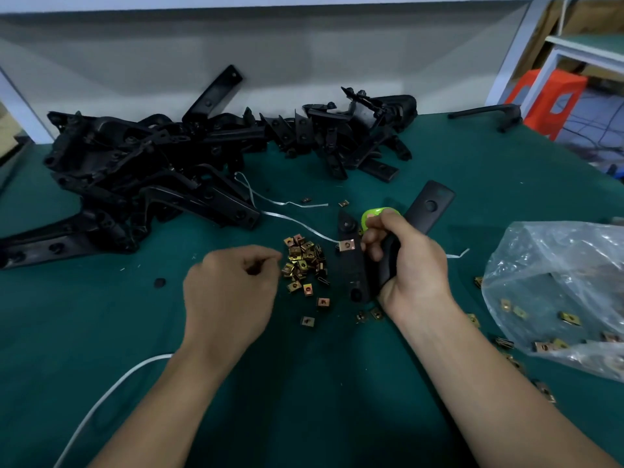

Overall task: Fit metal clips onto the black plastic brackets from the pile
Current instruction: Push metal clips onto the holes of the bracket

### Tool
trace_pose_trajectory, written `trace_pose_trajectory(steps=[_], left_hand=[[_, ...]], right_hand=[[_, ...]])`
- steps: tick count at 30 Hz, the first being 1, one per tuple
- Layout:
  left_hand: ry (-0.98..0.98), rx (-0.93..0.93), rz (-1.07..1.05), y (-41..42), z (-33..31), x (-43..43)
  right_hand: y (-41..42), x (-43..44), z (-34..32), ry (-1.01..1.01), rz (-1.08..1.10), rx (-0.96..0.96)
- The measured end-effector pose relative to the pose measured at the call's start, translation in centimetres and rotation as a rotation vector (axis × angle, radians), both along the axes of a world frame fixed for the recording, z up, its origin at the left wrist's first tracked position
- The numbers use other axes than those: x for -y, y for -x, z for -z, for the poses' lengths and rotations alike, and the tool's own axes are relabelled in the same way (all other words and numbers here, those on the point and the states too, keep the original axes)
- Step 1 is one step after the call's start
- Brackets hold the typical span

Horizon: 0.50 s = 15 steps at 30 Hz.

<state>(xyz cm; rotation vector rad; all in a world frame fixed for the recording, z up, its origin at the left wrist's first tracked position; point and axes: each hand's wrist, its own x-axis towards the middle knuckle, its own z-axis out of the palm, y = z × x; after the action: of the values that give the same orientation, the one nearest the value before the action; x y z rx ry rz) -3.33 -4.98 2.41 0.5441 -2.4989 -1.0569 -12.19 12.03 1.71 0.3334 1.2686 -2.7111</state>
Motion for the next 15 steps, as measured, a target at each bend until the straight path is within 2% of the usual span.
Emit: trace_pose_trajectory(steps=[3,5,10,12,15], left_hand=[[0.088,0.219,0.191,0.1,0.0,-0.1],[0.194,0.252,0.236,0.1,0.3,-0.8],[0.286,0.221,0.261,0.3,1.2,-0.9],[0.309,0.145,0.260,0.2,1.3,-1.3],[0.094,-0.046,0.185,-0.1,1.1,-2.1]], right_hand=[[0.5,-0.5,-0.1,0.044,0.029,0.013],[0.7,-0.5,0.0,0.051,0.036,0.020],[0.7,-0.4,0.4,0.018,0.003,-0.009],[0.8,-0.4,0.5,0.011,0.004,-0.015],[0.8,-0.4,0.6,0.025,-0.007,-0.006]])
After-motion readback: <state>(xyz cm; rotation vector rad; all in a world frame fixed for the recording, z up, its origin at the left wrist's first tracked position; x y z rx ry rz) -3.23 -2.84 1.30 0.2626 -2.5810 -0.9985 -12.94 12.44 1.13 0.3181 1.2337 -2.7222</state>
